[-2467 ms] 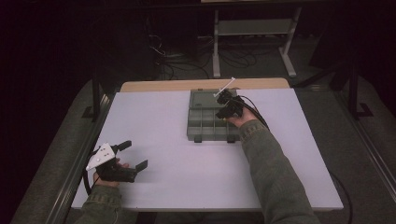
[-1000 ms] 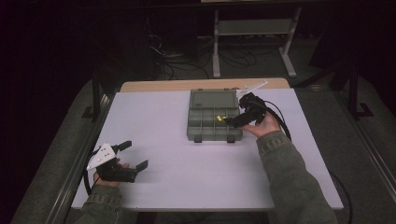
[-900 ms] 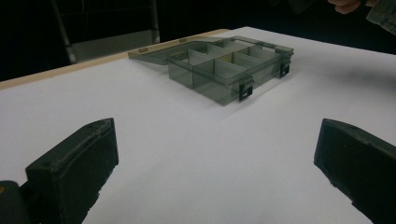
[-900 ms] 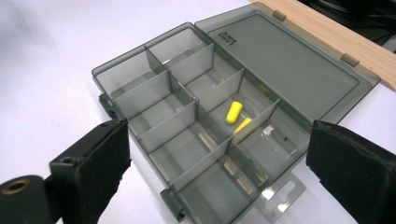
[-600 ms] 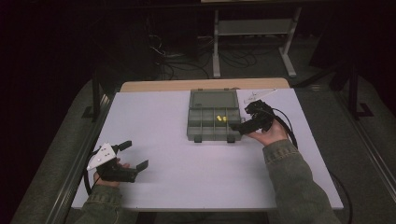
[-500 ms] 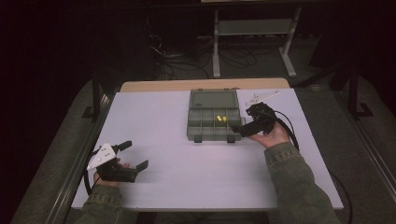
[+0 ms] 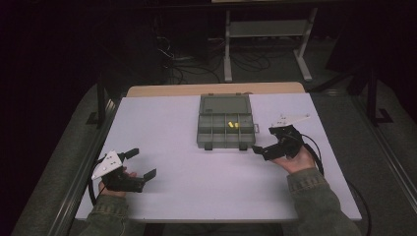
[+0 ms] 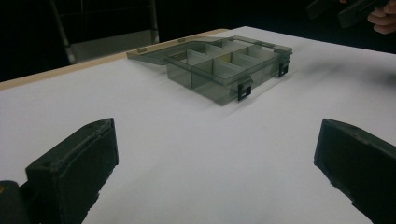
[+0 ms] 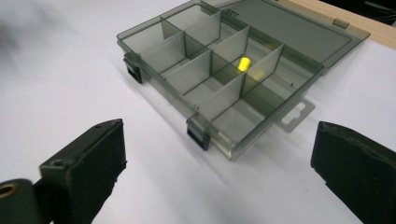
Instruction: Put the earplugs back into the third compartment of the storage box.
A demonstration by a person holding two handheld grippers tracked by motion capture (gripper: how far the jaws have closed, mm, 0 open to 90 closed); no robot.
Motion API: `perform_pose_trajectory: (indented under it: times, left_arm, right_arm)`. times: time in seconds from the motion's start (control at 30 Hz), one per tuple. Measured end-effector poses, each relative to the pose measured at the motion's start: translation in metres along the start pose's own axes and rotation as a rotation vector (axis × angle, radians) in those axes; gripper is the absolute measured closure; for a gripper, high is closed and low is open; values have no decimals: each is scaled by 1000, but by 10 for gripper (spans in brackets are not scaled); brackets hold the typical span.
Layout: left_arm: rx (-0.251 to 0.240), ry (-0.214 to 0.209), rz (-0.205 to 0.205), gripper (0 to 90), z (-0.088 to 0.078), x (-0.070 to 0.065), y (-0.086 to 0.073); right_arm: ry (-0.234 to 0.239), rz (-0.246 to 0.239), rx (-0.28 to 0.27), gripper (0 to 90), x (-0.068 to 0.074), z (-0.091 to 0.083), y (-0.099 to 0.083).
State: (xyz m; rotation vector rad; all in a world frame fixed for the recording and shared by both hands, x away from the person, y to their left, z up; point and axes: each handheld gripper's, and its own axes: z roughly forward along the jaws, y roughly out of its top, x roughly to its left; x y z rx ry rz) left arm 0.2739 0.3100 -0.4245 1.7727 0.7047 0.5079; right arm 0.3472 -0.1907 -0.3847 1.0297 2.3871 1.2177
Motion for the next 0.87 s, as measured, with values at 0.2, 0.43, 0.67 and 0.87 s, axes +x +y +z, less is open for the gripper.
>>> perform_pose_trajectory:
  times: [0.2,0.43,0.67,0.87]
  left_arm:
    - [0,-1,0,0,0,0,0]
    - [-1,-2,0,0,0,0,0]
    - [-1,-3,0,0,1,0,0]
    - [0,-6,1,0,1,-1,0]
  right_arm:
    - [1,26,-29,24,2,-10,-20]
    - [-21,52,-92,17,5,-24,-44]
    - [-45,69,-134,18,4,-32,-61]
    - [-58,73,-136,17,4,-32,-69]
